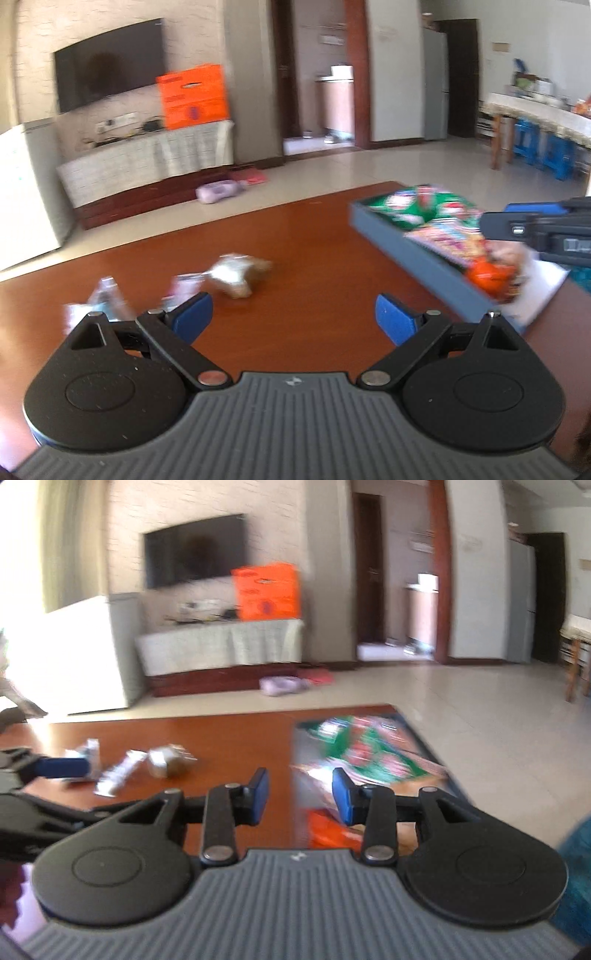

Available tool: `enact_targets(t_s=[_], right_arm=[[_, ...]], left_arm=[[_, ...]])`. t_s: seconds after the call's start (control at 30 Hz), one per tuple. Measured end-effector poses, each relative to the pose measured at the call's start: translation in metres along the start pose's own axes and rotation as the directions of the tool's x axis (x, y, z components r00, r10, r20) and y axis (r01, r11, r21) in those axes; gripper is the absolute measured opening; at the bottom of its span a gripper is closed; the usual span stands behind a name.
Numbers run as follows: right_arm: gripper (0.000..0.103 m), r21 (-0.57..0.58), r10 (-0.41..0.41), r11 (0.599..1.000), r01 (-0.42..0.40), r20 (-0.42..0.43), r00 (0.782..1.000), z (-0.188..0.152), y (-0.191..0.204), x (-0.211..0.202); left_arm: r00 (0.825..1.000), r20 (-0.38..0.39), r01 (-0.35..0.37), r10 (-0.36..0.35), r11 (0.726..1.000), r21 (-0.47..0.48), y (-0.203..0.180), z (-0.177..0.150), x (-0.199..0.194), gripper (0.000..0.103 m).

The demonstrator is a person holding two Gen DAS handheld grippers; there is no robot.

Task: Organize snacks
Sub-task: 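Move left tool to lollipop pack while right tool approaches beige cookie packet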

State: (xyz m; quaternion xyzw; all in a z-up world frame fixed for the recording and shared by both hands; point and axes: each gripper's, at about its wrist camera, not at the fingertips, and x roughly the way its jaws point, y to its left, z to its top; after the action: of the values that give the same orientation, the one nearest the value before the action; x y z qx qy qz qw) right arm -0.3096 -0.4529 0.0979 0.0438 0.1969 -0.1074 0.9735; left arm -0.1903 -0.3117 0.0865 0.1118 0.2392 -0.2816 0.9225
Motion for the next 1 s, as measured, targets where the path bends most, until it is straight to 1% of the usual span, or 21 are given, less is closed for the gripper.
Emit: enact_targets(t_s=[0.07,0.13,0.2,0.27,0.33,0.43,0.47,0.5,0.6,0.67,0.73,0.77,0.83,0.93,0.97,1.0], right_arm=[[0.040,-0.033,0.052,0.998,-0.052,-0.005,0.999,0.003,0.017,0.006],[0.040,-0.032,0.108,0.994,-0.108,-0.018,0.994,0.003,0.031,0.015],[0.040,-0.030,0.149,0.988,-0.151,-0.059,0.987,0.005,0.045,0.030],[0.040,-0.057,0.187,0.980,-0.191,-0.073,0.980,0.007,0.063,0.042],[0.040,-0.082,0.204,0.974,-0.211,-0.091,0.975,0.006,0.076,0.056],[0.040,-0.109,0.208,0.968,-0.226,-0.160,0.965,0.002,0.087,0.082],[0.040,-0.117,0.206,0.967,-0.226,-0.163,0.965,0.001,0.090,0.088],[0.040,-0.120,0.202,0.967,-0.224,-0.171,0.964,0.000,0.092,0.096],[0.040,-0.128,0.190,0.967,-0.220,-0.211,0.959,-0.005,0.095,0.122],[0.041,-0.145,0.168,0.968,-0.206,-0.238,0.957,-0.010,0.097,0.137],[0.045,-0.155,0.163,0.966,-0.208,-0.264,0.951,-0.013,0.098,0.145],[0.047,-0.159,0.157,0.966,-0.202,-0.254,0.954,-0.012,0.099,0.149],[0.059,-0.164,0.142,0.969,-0.183,-0.232,0.962,-0.011,0.099,0.155],[0.062,-0.171,0.137,0.968,-0.182,-0.244,0.960,-0.009,0.100,0.167],[0.062,-0.174,0.135,0.968,-0.181,-0.245,0.960,-0.009,0.100,0.171],[0.062,-0.177,0.133,0.968,-0.179,-0.245,0.960,-0.009,0.100,0.174]], left_arm=[[0.999,-0.021,-0.029,0.028,0.999,-0.025,0.023,-0.005,0.004,0.097],[0.998,-0.039,-0.052,0.050,0.997,-0.054,0.046,-0.009,0.010,0.096],[0.996,-0.057,-0.067,0.062,0.994,-0.082,0.067,-0.012,0.017,0.096],[0.995,-0.068,-0.078,0.072,0.993,-0.092,0.083,-0.016,0.024,0.096],[0.994,-0.089,-0.071,0.063,0.993,-0.097,0.094,-0.019,0.031,0.096],[0.994,-0.094,-0.067,0.059,0.994,-0.081,0.101,-0.024,0.040,0.095],[0.993,-0.103,-0.068,0.058,0.994,-0.089,0.104,-0.027,0.043,0.091],[0.991,-0.123,-0.064,0.051,0.993,-0.103,0.109,-0.029,0.049,0.084],[0.987,-0.157,-0.063,0.040,0.988,-0.143,0.113,-0.035,0.061,0.073],[0.983,-0.184,-0.056,0.025,0.985,-0.162,0.115,-0.037,0.071,0.069],[0.984,-0.177,-0.048,0.019,0.986,-0.160,0.114,-0.036,0.074,0.068],[0.986,-0.168,-0.045,0.017,0.986,-0.162,0.115,-0.036,0.075,0.068],[0.984,-0.179,-0.033,0.000,0.983,-0.181,0.116,-0.037,0.081,0.064],[0.986,-0.166,-0.041,0.013,0.986,-0.165,0.113,-0.037,0.087,0.060],[0.987,-0.162,-0.038,0.011,0.985,-0.167,0.113,-0.036,0.089,0.055],[0.987,-0.159,-0.023,-0.005,0.984,-0.175,0.114,-0.034,0.091,0.045]])
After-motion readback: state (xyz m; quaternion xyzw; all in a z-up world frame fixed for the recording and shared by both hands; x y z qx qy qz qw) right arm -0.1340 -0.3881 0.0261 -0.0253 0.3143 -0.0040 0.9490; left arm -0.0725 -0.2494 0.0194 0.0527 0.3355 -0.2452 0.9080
